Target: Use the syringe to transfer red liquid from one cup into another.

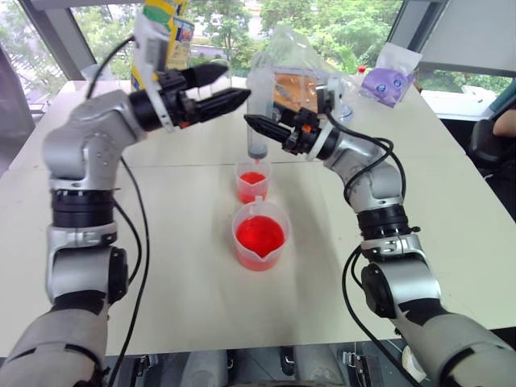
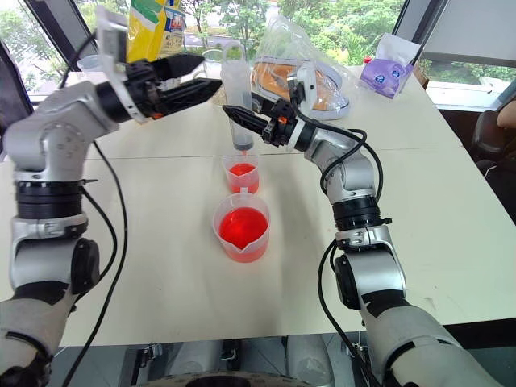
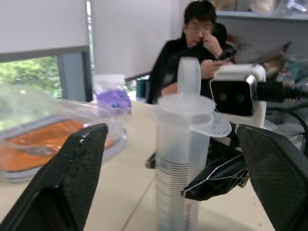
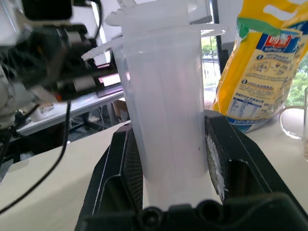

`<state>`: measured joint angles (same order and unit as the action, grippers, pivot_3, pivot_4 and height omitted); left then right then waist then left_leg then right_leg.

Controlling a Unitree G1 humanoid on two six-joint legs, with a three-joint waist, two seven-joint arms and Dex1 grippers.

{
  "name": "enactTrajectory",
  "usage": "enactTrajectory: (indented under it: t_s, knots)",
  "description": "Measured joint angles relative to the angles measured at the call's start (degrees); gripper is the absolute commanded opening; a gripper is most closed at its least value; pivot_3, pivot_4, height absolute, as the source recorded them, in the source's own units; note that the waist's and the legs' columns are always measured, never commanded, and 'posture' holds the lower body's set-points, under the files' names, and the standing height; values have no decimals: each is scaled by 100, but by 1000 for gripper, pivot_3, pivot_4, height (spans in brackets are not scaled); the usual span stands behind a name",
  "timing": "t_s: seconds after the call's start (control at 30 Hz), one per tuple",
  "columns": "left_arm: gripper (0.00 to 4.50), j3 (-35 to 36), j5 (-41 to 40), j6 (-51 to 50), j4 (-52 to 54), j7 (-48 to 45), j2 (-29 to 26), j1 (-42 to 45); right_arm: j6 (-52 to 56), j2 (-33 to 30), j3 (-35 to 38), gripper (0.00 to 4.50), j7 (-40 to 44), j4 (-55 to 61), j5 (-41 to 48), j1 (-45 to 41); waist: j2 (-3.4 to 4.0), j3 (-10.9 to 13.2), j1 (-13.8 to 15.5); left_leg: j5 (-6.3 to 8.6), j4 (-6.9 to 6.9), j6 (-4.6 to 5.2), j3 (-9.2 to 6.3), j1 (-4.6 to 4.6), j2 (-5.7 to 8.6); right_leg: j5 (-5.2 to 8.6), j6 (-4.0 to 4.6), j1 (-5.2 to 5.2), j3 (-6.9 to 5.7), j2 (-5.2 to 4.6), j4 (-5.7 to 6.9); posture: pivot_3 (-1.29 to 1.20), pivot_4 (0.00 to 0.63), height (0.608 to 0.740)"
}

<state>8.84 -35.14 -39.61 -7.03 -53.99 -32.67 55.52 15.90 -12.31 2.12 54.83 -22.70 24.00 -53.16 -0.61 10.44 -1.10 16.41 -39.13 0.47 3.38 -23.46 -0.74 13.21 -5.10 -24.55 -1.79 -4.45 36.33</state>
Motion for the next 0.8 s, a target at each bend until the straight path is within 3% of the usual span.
enactTrajectory:
  t_s: [0.17,0.33,0.6,0.8]
  knots:
    - [4473,368,-401,-527,866,-41,-650,-863,127,-13,20,1438,-78,94,18,112,0,0,-5,0,1,-1,0,0,0,0,0,0,0,-5,1,0,150,740]
    - [4473,452,-696,-772,1644,-149,-1040,-1748,1211,-238,142,1438,-529,762,414,-80,2,1,41,0,0,-1,-4,-1,3,-1,2,0,-3,-17,0,0,150,740]
    - [4473,452,-985,-773,2255,-172,-1184,-2408,5426,-1650,747,1438,-1889,1138,1234,-1480,1,0,25,1,15,-3,-12,-3,1,7,37,1,-6,-40,-18,0,150,740]
    - [4473,436,-1114,-739,2436,-105,-1167,-2659,7227,-2385,419,1438,-2545,1188,1063,-1277,0,0,12,3,18,1,-9,-8,2,9,42,-4,-6,-42,-22,0,150,740]
